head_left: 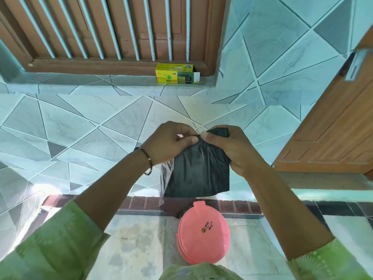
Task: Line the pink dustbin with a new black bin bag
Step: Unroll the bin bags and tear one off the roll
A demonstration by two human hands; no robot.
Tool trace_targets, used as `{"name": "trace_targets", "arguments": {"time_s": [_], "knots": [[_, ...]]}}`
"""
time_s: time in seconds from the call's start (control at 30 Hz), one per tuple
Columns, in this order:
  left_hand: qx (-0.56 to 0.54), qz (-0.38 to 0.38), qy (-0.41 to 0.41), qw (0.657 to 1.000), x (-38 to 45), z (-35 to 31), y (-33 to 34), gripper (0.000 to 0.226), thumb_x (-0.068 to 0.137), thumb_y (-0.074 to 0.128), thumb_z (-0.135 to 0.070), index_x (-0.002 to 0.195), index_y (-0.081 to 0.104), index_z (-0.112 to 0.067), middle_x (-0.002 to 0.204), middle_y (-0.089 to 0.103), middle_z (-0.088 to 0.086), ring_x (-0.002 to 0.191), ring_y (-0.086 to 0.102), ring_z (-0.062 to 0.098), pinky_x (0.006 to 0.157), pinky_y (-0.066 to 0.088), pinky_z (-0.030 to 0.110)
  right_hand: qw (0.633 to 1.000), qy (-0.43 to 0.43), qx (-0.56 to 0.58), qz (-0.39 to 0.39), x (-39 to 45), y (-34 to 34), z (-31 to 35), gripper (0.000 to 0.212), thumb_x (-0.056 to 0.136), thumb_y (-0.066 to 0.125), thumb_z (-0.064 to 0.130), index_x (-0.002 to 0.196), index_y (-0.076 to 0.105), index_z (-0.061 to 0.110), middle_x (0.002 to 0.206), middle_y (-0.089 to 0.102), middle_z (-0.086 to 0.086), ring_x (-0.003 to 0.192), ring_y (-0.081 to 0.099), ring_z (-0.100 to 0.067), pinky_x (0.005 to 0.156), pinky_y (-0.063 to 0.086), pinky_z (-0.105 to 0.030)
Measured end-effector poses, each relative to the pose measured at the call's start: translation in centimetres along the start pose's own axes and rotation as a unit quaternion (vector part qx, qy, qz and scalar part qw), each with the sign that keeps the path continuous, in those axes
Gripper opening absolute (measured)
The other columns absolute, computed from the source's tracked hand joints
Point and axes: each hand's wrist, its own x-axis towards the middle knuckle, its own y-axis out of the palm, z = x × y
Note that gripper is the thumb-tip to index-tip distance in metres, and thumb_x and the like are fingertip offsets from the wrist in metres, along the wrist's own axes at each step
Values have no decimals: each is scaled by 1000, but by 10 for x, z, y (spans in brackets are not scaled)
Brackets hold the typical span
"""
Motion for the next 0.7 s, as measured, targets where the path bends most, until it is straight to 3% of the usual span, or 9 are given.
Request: {"name": "trace_targets", "arguments": {"time_s": [0.13,0.2,0.3,0.4,0.5,0.6,0.7], "knots": [[60,53,24,996,0,-8,3,26,86,58,-36,95,70,-15,90,73,0,83,65,11,79,49,26,1000,-11,2,14,-1,-2,3,19,81,68,18,74,66,1,76,62,-18,71,60,-27,73,50,-40],[20,73,28,997,-1,-11,0,21,87,57,-37,76,69,-23,70,69,-13,67,61,-1,67,46,16,999,-13,11,27,-4,-5,6,21,82,67,18,78,65,-3,80,61,-20,73,59,-29,75,49,-41],[-45,70,25,996,-3,-13,-2,41,91,53,-24,51,58,-33,47,55,-20,49,48,-7,53,33,5,999,-14,25,42,-6,-8,6,16,83,66,16,75,66,3,78,61,-16,75,58,-28,76,49,-39],[-100,63,25,993,-3,-13,1,32,90,54,-19,64,67,-30,58,63,-17,61,55,-4,64,42,11,998,-32,37,42,-7,-8,4,10,83,65,14,75,67,7,76,62,-11,75,59,-25,76,50,-37],[-121,51,12,991,-1,-8,5,23,89,55,-20,80,69,-4,69,64,4,68,54,11,66,43,23,997,-43,59,33,-7,-5,0,5,82,65,11,79,65,7,75,62,-9,73,59,-22,73,51,-33],[-141,62,11,988,-2,-6,7,26,92,50,-22,73,63,-10,61,57,-10,60,50,4,59,39,16,992,-45,101,52,-6,-5,-3,10,81,64,9,72,65,12,69,62,-5,68,59,-20,70,51,-30],[-188,43,18,981,-1,-6,10,28,94,46,-19,78,61,-1,62,55,-12,61,48,3,58,39,15,976,-41,200,82,-7,-2,-3,6,77,63,12,71,63,11,67,63,-4,65,60,-18,67,52,-28]]}}
